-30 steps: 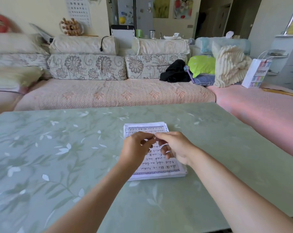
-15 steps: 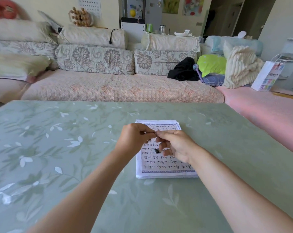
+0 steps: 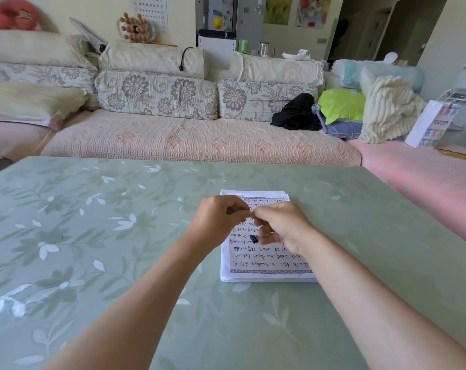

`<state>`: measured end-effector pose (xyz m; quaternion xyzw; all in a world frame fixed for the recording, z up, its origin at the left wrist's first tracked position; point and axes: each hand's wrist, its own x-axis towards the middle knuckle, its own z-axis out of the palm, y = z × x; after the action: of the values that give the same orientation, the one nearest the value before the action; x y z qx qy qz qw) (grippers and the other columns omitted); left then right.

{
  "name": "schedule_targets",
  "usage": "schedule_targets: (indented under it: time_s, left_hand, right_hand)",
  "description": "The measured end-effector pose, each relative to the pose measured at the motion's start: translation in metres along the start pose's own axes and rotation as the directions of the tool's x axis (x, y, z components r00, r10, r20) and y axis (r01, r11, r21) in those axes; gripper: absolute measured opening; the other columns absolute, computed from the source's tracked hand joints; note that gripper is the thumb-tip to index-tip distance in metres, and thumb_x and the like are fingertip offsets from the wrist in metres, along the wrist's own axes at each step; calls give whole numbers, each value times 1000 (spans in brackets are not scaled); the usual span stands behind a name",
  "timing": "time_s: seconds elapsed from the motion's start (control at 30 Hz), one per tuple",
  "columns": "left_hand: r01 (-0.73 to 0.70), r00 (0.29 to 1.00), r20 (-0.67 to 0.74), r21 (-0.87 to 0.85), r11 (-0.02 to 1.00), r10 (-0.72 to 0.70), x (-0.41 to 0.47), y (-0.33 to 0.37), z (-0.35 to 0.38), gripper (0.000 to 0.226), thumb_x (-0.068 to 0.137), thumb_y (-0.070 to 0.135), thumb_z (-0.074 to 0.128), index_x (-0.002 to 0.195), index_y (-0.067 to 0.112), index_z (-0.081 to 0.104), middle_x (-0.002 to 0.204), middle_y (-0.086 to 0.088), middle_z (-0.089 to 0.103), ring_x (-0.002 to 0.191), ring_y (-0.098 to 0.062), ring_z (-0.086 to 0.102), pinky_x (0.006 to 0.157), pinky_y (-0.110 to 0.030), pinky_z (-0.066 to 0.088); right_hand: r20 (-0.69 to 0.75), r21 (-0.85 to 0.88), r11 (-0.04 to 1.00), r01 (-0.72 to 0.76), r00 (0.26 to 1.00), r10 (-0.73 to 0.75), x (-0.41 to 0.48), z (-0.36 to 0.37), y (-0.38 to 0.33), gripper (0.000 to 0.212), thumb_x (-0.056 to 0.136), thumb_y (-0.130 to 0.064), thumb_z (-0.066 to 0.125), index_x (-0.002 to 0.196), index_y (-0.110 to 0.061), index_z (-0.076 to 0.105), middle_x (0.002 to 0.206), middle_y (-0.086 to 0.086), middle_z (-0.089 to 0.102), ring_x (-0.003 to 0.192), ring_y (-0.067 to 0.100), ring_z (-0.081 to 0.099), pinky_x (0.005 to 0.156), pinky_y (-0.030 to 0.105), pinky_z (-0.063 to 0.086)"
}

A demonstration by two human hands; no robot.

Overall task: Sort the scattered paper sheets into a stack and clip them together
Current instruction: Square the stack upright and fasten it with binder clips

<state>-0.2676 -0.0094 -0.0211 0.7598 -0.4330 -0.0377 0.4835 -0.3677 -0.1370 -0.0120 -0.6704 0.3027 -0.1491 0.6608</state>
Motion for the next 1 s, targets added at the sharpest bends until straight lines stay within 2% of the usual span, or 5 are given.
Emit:
schedule_targets:
  time_s: [0.13, 0.47, 0.63, 0.77, 1.0]
  left_hand:
    - [118, 987, -76, -273, 955, -143, 7, 7, 6, 5, 90, 11, 65, 85, 13, 66, 82, -4, 75, 76, -14, 73, 73, -31, 60]
    - [376, 815, 159, -877, 300, -557, 8, 12, 7, 16, 95, -5, 49, 101, 4, 61, 89, -15, 71, 71, -26, 69, 68, -31, 62]
    - [491, 840, 112, -572, 656, -531, 10, -2, 8, 20, 97, 14, 58, 110, 7, 71, 94, -7, 74, 84, -19, 71, 79, -34, 60]
    - [558, 827, 306, -542, 628, -471, 4, 1, 15, 37, 102, 36, 46, 104, 8, 70, 98, -3, 75, 93, -23, 71, 86, -41, 58]
    - [383, 912, -6, -348, 856, -411, 12, -1, 10, 10, 87, 25, 70, 82, 17, 75, 82, -9, 74, 70, -18, 68, 76, -38, 60]
  right_hand:
    - [64, 195, 974, -118, 992, 107, 5, 1, -3, 12, 93, -7, 60, 83, -4, 65, 59, 3, 59, 39, 10, 50, 38, 23, 47]
    - [70, 189, 982, 22, 997, -36, 6, 10, 4, 9, 90, -6, 68, 83, -2, 67, 63, 3, 62, 44, 11, 54, 44, 26, 53]
    - [20, 156, 986, 54, 998, -58, 7, 9, 11, 12, 92, -2, 64, 82, -2, 71, 65, 4, 62, 43, 12, 54, 45, 28, 54]
    - [23, 163, 981, 102, 994, -107, 9, 9, 10, 14, 94, -2, 60, 86, -3, 71, 66, 4, 62, 44, 12, 53, 45, 29, 54]
    - [-15, 22, 988, 156, 988, -156, 11, 9, 13, 12, 93, -8, 65, 95, -2, 75, 74, 6, 67, 48, 14, 56, 49, 30, 55]
